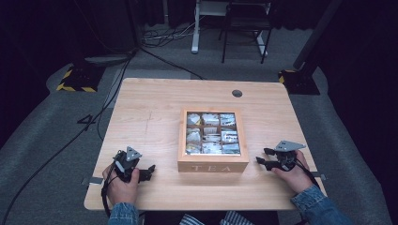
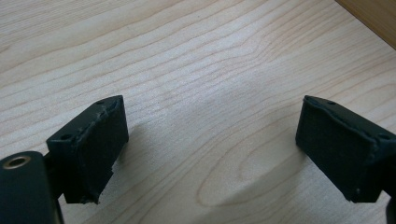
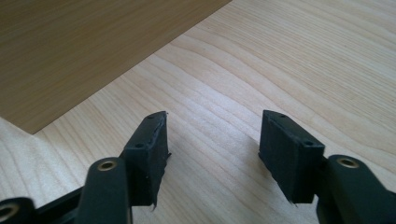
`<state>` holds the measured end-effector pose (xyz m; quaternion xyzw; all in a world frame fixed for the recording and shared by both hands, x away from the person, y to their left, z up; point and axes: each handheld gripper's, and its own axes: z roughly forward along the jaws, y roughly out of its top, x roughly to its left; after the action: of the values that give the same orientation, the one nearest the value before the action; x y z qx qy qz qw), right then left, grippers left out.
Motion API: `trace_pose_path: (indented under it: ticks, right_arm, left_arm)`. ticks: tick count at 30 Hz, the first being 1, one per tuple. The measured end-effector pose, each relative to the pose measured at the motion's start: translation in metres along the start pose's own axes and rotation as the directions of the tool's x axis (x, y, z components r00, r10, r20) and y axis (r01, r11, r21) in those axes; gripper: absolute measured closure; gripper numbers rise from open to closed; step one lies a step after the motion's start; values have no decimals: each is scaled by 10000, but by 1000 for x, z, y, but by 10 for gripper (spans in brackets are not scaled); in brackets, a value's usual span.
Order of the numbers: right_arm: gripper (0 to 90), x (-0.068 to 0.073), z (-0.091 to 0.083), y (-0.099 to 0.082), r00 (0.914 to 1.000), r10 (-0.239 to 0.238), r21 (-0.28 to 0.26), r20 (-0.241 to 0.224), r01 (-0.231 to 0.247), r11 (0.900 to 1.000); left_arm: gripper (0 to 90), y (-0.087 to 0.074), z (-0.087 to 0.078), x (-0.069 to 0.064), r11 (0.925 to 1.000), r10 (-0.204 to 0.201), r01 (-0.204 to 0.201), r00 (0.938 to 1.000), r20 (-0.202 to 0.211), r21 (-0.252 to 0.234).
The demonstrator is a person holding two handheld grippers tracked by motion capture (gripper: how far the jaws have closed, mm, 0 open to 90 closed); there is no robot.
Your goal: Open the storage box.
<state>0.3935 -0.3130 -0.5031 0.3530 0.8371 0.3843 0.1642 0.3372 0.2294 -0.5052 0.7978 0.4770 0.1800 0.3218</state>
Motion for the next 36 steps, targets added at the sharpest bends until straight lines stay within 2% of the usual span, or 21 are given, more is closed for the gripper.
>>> trace_pose_path:
  ticks: [2, 3, 4, 5, 8, 9, 12, 14, 17, 19, 21, 26, 30, 36]
  right_arm:
    - [722, 0, -2, -1, 9998, -123, -117, -170, 121, 9999]
    - [722, 0, -2, -1, 9998, -123, -117, -170, 121, 9999]
    - [866, 0, -4, -3, 9995, -123, -140, -299, 119, 9998]
    - [897, -1, -4, -3, 9991, -10, -131, -434, 5, 9999]
    - [900, -2, -5, -3, 9986, 167, -42, -502, -169, 9998]
    - [900, -2, -8, -2, 9992, 162, 155, -359, -157, 9998]
    - [900, -4, -9, -1, 9997, 97, 155, -212, -94, 9998]
    - [900, -4, -14, 2, 9999, -100, -24, -81, 99, 9999]
    - [900, -1, -19, 6, 9986, 305, 75, -443, -302, 9995]
    - [900, 1, -23, 9, 9951, 639, -87, -753, -647, 9979]
    - [900, 3, -25, 11, 9924, 744, -272, -984, -775, 9966]
    - [900, 4, -29, 14, 9942, 337, -139, -1019, -353, 9993]
    - [900, 6, -34, 18, 9944, 152, -242, -1047, -179, 9995]
    - [900, 14, -43, 24, 9878, 3, -506, -1558, -83, 9987]
  left_arm:
    - [98, 0, 0, 0, 10000, 13, -13, 10000, 19, -8]
    - [98, 0, 0, 0, 10000, -10, 10, 10000, 21, -11]
    - [96, 0, 0, 0, 10000, -53, 54, 10000, 27, -19]
    - [94, 0, 1, 0, 10000, -67, 67, 10000, 32, -21]
    - [90, 0, 0, 1, 10000, -92, 92, 10000, 27, -15]
    - [90, -1, -1, 3, 10000, 58, -58, 9999, 112, 30]
    - [90, -1, 0, 5, 9999, 121, -122, 9998, 145, 40]
    - [56, 0, 1, 5, 9999, 54, -54, 9999, 91, 88]
    - [43, 1, 1, 6, 9999, 90, -91, 9999, 60, 125]
    - [41, 1, 1, 6, 9999, 87, -87, 9999, 57, 133]
    - [41, 1, 1, 6, 9998, 112, -113, 9999, 67, 149]
    - [41, 1, 1, 6, 9998, 98, -99, 9999, 75, 146]
    - [41, 1, 1, 7, 9998, 113, -115, 9999, 97, 141]
    - [37, 1, 2, 7, 9998, 137, -138, 9999, 105, 148]
